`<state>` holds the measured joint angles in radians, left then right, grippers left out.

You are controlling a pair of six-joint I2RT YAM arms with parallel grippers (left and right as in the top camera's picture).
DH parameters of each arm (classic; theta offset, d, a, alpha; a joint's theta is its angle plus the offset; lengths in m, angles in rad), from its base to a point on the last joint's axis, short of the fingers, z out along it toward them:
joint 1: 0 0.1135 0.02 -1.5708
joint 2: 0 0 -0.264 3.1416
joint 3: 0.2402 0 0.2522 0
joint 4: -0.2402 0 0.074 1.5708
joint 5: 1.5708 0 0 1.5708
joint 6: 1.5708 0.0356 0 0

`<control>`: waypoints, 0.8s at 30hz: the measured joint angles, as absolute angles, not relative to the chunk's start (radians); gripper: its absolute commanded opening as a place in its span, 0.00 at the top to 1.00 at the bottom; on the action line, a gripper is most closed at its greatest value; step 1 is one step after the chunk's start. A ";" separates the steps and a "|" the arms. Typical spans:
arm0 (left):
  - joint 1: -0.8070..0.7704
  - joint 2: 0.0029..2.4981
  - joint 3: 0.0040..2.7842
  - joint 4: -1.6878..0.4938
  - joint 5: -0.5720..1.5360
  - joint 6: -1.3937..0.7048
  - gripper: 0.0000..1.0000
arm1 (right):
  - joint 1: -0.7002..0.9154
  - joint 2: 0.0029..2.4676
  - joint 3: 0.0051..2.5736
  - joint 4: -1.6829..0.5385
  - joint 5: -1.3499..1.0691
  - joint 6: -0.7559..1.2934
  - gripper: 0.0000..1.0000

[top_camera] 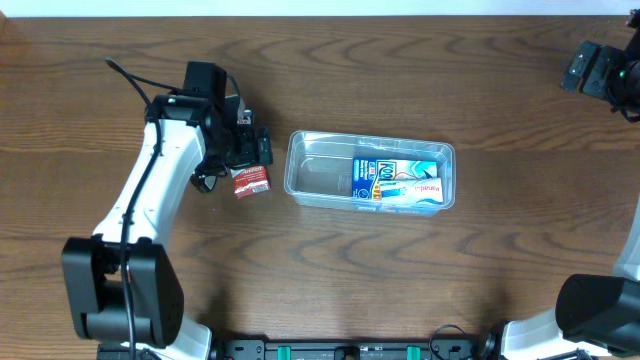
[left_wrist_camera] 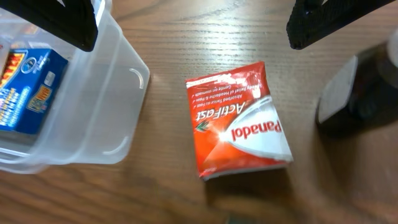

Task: Pack container
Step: 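Reach the left gripper to the red Panadol ActiFast box and grasp it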

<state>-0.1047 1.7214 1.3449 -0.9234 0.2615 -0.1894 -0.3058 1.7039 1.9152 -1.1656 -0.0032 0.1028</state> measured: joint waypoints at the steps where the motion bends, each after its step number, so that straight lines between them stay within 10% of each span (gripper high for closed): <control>1: -0.105 1.732 1.345 -0.926 0.259 -0.207 0.02 | -0.306 1.704 1.915 -1.166 -0.003 0.103 0.01; 24: -0.105 1.924 1.345 -0.849 0.145 -0.285 0.02 | -0.306 1.704 1.915 -1.166 -0.003 0.103 0.01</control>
